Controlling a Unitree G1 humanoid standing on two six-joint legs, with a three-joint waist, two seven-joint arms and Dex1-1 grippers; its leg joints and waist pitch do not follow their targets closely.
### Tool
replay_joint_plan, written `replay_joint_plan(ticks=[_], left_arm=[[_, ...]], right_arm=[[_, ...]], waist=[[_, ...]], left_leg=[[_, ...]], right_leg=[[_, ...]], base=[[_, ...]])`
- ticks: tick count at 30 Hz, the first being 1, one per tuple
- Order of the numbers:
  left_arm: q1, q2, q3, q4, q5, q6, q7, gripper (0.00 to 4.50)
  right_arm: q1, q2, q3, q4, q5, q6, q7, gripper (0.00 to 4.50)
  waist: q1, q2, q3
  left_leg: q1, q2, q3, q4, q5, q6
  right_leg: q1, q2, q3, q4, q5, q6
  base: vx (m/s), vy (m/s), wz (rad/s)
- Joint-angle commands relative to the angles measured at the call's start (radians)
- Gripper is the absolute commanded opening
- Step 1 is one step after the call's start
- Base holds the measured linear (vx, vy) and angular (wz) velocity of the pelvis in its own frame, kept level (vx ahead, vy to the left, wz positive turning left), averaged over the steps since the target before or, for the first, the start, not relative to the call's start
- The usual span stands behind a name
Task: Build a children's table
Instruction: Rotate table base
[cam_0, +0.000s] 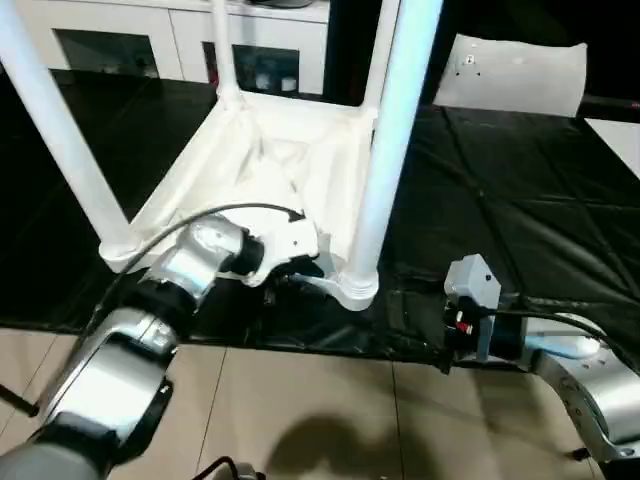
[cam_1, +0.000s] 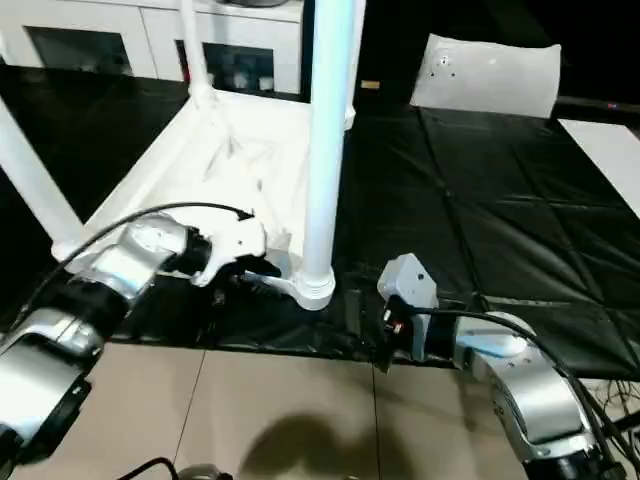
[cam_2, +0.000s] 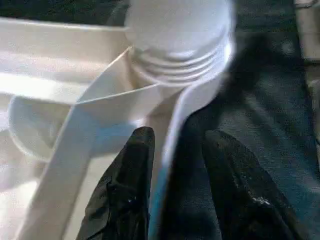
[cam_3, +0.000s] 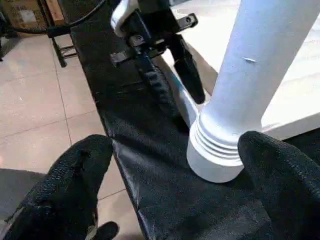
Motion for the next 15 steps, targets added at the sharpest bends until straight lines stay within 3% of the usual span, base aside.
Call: replay_joint_plan(ticks=[1,7,8,13,15], left_arm=[[-0.024,-0.005,-0.002,0.029,0.014,-0.018,0.011,1.73],[-0.047,-0.024,0.036,0.085,-0.01,-0.036,0.012,1.73],[-0.052,-0.027,0.043,0.097,-0.013,-0.043,0.013,1.46],[-0.059,-0.029,0.042,0.127,-0.011,-0.054,-0.011,1.33],[-0.063,-0.034,0.052,0.136,-0.023,-0.048,-0.032,1.0]], right_arm=[[0.009,-0.014,-0.014,-0.028,0.006,0.013,-0.005,4.5],[0.01,-0.015,-0.014,-0.028,0.006,0.012,-0.007,4.5],[0.012,-0.015,-0.013,-0.028,0.006,0.012,-0.007,4.5],[0.013,-0.014,-0.009,-0.029,0.006,0.012,-0.002,4.5],[0.012,-0.014,-0.008,-0.03,0.006,0.013,-0.001,4.5]], waist=[[0.007,0.009,-0.068],[0.007,0.006,-0.068],[0.006,0.004,-0.068],[0.007,0.002,-0.067],[0.008,0.003,-0.067]], left_leg=[[0.003,0.08,-0.042,-0.065,-0.08,0.071],[0.003,0.079,-0.04,-0.063,-0.075,0.081],[0.002,0.078,-0.039,-0.062,-0.076,0.083],[0.003,0.08,-0.04,-0.064,-0.083,0.082],[0.002,0.079,-0.04,-0.064,-0.078,0.083]], right_leg=[[0.064,-0.127,0.082,-0.078,-0.097,-0.125],[0.066,-0.128,0.082,-0.073,-0.049,-0.157],[0.067,-0.128,0.082,-0.076,-0.056,-0.156],[0.065,-0.129,0.082,-0.077,-0.084,-0.147],[0.066,-0.129,0.082,-0.077,-0.087,-0.144]], base=[[0.0,0.0,0.0],[0.0,0.0,0.0],[0.0,0.0,0.0],[0.0,0.0,0.0],[0.0,0.0,0.0]])
